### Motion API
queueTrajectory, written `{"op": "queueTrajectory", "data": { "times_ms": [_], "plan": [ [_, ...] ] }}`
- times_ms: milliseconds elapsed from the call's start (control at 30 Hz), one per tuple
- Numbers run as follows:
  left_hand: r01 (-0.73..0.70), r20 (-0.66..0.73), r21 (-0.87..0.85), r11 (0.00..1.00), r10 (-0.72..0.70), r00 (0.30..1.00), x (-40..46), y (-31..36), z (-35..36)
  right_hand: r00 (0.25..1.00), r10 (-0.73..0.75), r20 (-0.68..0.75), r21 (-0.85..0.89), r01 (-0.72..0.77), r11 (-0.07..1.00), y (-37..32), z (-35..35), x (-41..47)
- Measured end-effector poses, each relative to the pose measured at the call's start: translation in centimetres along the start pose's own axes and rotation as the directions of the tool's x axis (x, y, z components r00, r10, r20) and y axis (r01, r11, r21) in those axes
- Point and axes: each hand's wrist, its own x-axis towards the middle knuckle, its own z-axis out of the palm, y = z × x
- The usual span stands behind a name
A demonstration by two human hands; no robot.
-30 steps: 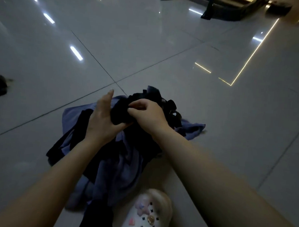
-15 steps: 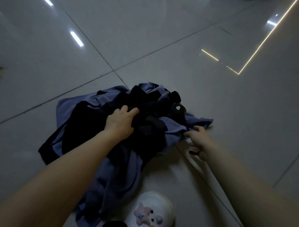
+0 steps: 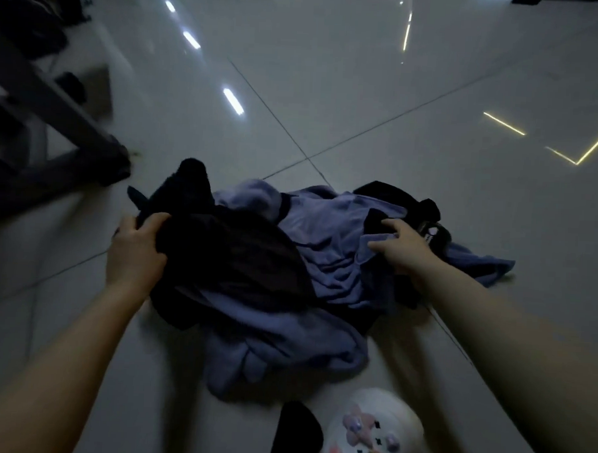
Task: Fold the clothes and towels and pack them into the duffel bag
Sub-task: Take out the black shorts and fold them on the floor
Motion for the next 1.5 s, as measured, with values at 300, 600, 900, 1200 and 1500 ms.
{"op": "queueTrajectory", "data": {
  "times_ms": [300, 600, 900, 1200, 1500],
  "plan": [
    [0.069, 0.377, -0.195, 0.978, 0.01, 0.926, -5.0, 3.9, 9.2, 0.995, -0.004, 0.095, -0.175, 0.02, 0.984, 1.1, 5.0, -0.5],
    [0.024, 0.089, -0.116, 0.993, -0.013, 0.996, -7.2, 8.8, 9.2, 0.825, 0.394, -0.406, 0.374, -0.243, 0.895, 7.1, -1.7, 2.5],
    [-0.584, 0.243, -0.209, 0.784, 0.62, 0.746, -6.1, 20.6, 10.8, 0.92, 0.344, -0.187, 0.546, -0.193, 0.815, 8.9, 1.5, 2.7],
    [-0.529, 0.374, -0.238, 0.815, 0.579, 0.724, -7.6, 19.7, 17.1, 0.881, 0.299, -0.367, 0.171, -0.253, 0.952, 13.2, -10.0, -1.4],
    [-0.62, 0.035, -0.488, 0.614, 0.724, 0.689, -14.0, 28.5, 14.0, 0.823, 0.327, -0.464, -0.013, -0.376, 0.927, 17.5, -20.1, -15.2]
  ]
}}
